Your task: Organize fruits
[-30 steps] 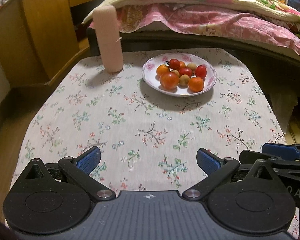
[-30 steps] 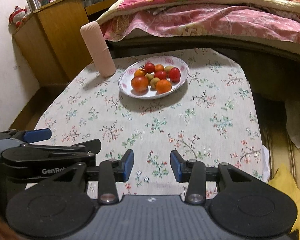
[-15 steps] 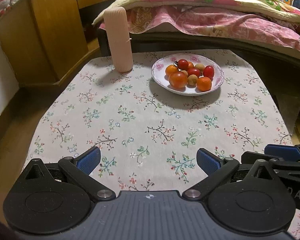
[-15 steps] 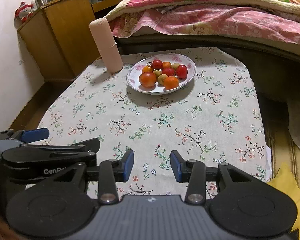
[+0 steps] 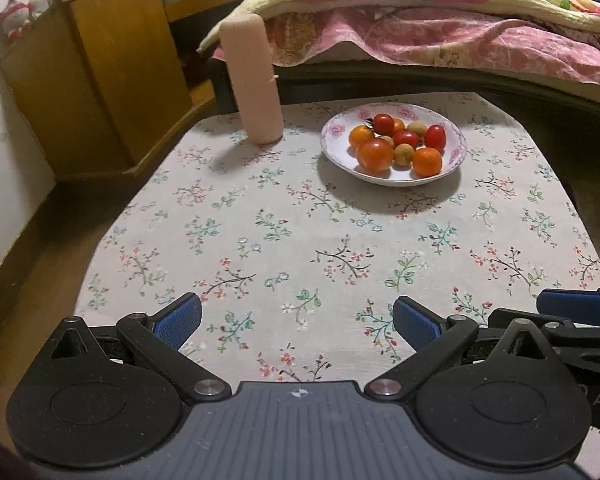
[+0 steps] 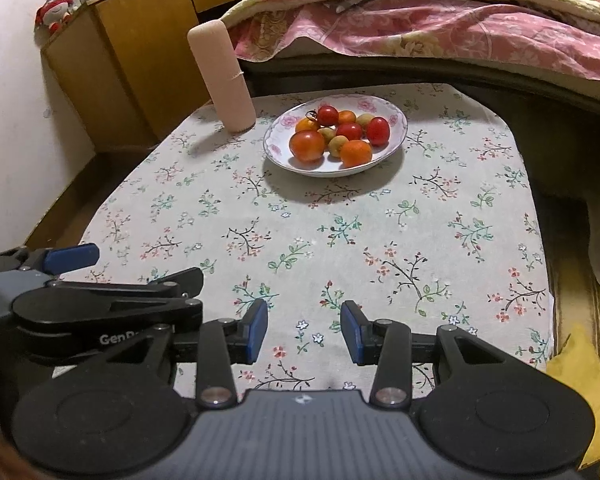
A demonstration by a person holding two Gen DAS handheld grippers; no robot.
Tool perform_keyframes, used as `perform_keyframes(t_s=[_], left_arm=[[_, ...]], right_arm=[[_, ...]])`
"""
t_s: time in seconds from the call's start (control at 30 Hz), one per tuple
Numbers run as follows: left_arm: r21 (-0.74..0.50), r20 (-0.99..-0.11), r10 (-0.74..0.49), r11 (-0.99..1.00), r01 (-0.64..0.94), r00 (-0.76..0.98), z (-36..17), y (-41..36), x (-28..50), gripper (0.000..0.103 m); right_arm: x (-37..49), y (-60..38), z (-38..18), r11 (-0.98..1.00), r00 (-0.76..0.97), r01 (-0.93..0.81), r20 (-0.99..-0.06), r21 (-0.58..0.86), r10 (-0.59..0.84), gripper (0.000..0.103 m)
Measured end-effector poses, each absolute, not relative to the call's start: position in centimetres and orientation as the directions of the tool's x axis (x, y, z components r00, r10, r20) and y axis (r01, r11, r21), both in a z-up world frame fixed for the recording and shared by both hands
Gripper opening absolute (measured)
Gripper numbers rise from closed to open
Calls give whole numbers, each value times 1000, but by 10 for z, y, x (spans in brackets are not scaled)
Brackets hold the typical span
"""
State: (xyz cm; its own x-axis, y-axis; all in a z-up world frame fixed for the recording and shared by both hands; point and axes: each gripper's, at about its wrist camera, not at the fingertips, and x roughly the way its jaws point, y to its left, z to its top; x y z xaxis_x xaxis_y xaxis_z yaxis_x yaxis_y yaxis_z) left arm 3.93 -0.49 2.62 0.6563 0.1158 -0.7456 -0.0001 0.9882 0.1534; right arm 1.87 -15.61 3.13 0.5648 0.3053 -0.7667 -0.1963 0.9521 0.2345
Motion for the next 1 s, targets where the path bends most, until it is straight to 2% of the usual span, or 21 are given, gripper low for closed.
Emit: perform_keyframes(t_s=[0.2,0.67,1.0], left_arm=[[169,-716,135,985,-18,685,36,-2,35,103],[147,-721,114,989,-10,683,32,-3,44,103],[217,-722,79,969,117,688,25,-24,73,103]], right_arm=[[17,-154,39,946,579,-204,-749,250,323,46],[19,-152,40,951,587,-192,-749,242,309,46],[36,-163,29,964,578,-113,-774,241,261,46]])
